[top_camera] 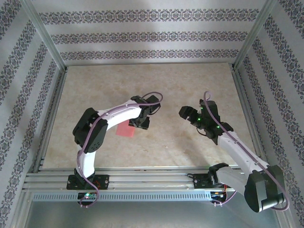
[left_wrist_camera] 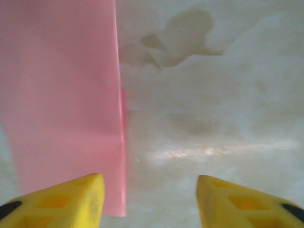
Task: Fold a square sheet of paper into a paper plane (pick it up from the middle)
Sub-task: Turn over the paper at the center of the table, then move the paper to the center of the table.
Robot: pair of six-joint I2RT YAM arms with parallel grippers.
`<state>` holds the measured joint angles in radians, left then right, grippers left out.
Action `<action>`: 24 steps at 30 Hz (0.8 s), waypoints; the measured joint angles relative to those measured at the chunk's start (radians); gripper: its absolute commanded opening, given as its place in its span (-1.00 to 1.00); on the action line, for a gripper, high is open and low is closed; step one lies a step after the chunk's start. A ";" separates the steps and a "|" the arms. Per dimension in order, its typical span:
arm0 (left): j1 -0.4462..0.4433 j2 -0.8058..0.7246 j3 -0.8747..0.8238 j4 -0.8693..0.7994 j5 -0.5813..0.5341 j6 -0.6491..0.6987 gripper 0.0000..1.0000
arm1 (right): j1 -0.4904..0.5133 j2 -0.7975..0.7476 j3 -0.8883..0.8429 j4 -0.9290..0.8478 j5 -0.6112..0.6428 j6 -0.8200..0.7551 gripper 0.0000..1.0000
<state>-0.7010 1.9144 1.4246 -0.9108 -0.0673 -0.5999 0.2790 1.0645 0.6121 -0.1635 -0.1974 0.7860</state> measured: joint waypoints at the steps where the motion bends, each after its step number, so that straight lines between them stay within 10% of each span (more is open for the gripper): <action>1: 0.017 -0.036 -0.038 0.034 0.039 -0.004 0.28 | 0.008 0.017 0.000 0.002 -0.005 0.000 0.53; 9: 0.290 -0.459 -0.393 0.311 0.232 -0.080 0.99 | 0.278 0.320 0.164 0.019 -0.019 0.002 0.25; 24: 0.609 -0.844 -0.758 0.371 0.222 -0.145 0.99 | 0.582 0.955 0.687 0.105 -0.124 0.093 -0.04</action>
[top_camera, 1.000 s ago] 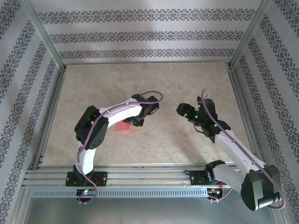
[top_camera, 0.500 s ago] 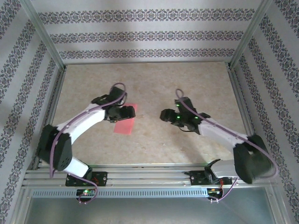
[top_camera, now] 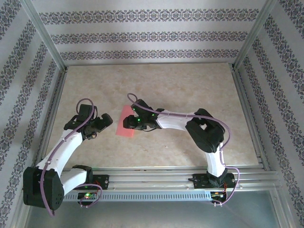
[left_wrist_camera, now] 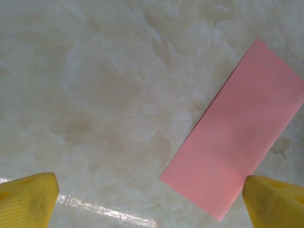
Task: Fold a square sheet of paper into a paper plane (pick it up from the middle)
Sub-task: Move the paper to the center of the table.
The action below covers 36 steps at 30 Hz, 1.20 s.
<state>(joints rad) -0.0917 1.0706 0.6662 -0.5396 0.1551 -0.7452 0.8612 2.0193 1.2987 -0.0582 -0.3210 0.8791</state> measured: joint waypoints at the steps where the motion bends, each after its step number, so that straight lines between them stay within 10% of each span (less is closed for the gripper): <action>1: 0.002 0.001 -0.004 0.002 0.007 -0.001 0.99 | 0.000 0.025 0.016 0.000 -0.003 0.007 -0.04; 12: 0.003 0.040 -0.006 0.044 0.110 0.001 0.99 | -0.073 0.039 -0.030 -0.012 -0.092 -0.030 -0.04; 24: -0.025 0.102 -0.006 0.140 0.312 0.018 0.99 | -0.224 -0.140 -0.193 -0.339 -0.272 -0.505 -0.06; 36: -0.268 0.184 -0.018 0.311 0.369 -0.113 0.91 | -0.210 -0.427 -0.363 -0.098 -0.102 -0.166 -0.18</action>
<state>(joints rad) -0.3599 1.2545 0.6483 -0.2291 0.5236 -0.8581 0.6510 1.5925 0.9356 -0.1562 -0.4229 0.7132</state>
